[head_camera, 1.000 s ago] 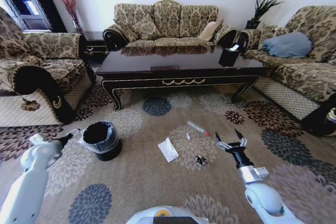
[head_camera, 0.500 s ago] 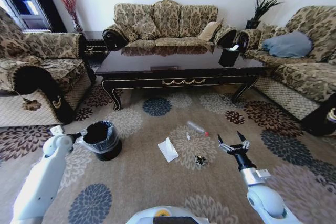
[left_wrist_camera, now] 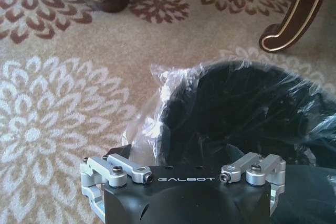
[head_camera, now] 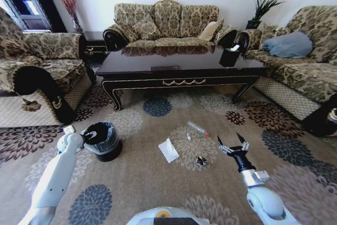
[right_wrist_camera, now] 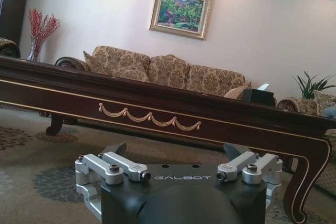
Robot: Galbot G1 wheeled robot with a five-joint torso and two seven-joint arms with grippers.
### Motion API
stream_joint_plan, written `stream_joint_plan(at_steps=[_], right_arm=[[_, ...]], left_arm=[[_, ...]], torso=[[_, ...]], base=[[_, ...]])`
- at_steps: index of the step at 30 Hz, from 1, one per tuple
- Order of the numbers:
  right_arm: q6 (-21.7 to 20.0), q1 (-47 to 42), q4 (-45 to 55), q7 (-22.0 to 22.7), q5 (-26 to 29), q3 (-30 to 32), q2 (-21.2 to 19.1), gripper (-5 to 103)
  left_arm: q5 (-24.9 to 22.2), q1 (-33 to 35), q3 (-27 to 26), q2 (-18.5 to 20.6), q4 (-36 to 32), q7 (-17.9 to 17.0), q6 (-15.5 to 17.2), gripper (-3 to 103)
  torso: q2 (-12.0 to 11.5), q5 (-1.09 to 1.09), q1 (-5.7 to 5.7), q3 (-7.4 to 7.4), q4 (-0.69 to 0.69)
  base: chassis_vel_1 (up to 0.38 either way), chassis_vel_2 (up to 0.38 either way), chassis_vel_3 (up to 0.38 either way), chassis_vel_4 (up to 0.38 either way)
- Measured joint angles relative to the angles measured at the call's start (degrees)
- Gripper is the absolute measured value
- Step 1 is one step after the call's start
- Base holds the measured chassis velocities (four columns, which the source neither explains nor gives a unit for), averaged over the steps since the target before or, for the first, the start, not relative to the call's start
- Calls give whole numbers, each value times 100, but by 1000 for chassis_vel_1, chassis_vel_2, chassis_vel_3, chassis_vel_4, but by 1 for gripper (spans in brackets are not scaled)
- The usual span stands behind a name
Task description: Move to the front of the table and pick up the trash from the floor, then place it into the trash bin.
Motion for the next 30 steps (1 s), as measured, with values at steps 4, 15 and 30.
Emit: stream_joint_plan(at_steps=[4,15,30], right_arm=[[0,2,-20,-1,-15,-14,16,100],[3,6,-63,-5,-54,-23,46,100],[37,71,-115,-32,-77,-76,47,100]], left_arm=[[10,-52,31,-42,101,-3,7,100],[35,-199,128,-101,365,-16,-3,78],[31,257,-125,-42,37,-28,-17,23]], torso=[[0,0,0,0,-1],[2,6,-2,-2,0],[0,-3,-1,0,-1]], base=[[0,0,0,0],[0,0,0,0],[0,0,0,0]])
